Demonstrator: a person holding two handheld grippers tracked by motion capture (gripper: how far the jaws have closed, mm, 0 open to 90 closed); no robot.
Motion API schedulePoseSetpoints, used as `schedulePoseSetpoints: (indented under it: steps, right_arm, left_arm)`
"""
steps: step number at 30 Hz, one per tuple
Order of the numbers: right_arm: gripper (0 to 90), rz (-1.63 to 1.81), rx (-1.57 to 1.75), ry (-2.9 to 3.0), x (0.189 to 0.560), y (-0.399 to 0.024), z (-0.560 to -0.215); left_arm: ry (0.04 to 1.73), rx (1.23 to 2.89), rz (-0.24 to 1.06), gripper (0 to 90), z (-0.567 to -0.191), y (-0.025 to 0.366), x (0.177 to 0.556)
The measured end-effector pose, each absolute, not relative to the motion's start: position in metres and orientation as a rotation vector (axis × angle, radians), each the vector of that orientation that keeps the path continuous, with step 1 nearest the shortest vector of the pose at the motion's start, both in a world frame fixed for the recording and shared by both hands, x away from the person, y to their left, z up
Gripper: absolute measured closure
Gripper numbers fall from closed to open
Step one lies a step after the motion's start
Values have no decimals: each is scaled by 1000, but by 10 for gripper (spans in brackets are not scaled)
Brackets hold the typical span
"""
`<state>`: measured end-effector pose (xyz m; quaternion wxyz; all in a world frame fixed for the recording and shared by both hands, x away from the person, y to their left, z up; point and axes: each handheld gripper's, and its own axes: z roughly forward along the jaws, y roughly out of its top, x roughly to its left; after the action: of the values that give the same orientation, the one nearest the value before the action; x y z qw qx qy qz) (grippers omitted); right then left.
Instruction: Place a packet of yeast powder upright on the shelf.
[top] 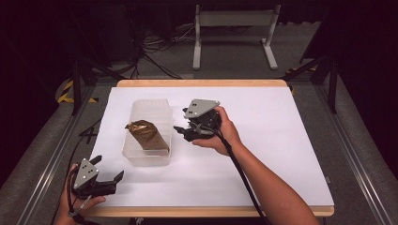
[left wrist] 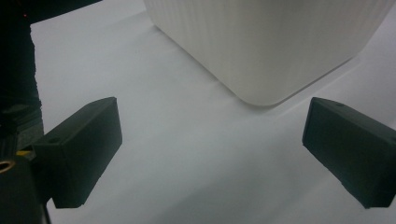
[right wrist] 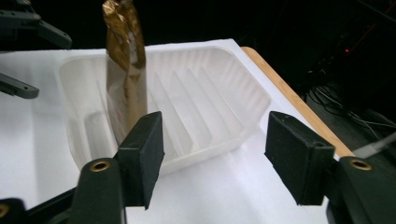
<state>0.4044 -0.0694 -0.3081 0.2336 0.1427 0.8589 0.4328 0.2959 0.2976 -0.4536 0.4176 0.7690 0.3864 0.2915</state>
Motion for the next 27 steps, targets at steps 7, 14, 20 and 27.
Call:
schedulePoseSetpoints:
  steps: [7,14,20,27]
  right_arm:
    - [320,1131,421,2348,404,-84,-307]
    - [290,1089,429,2351,400,-98,-306]
    - [278,1034,441,2343,397,-114,-308]
    - [267,955,455,2327,393,-130,-312]
  left_arm:
    - [969,1930,732,57,-453,297,296]
    - [969,1930,731,57,-453,297,296]
    - [968,1930,731,57,-453,297,296]
    - [966,1935,730,57,-453,296,297]
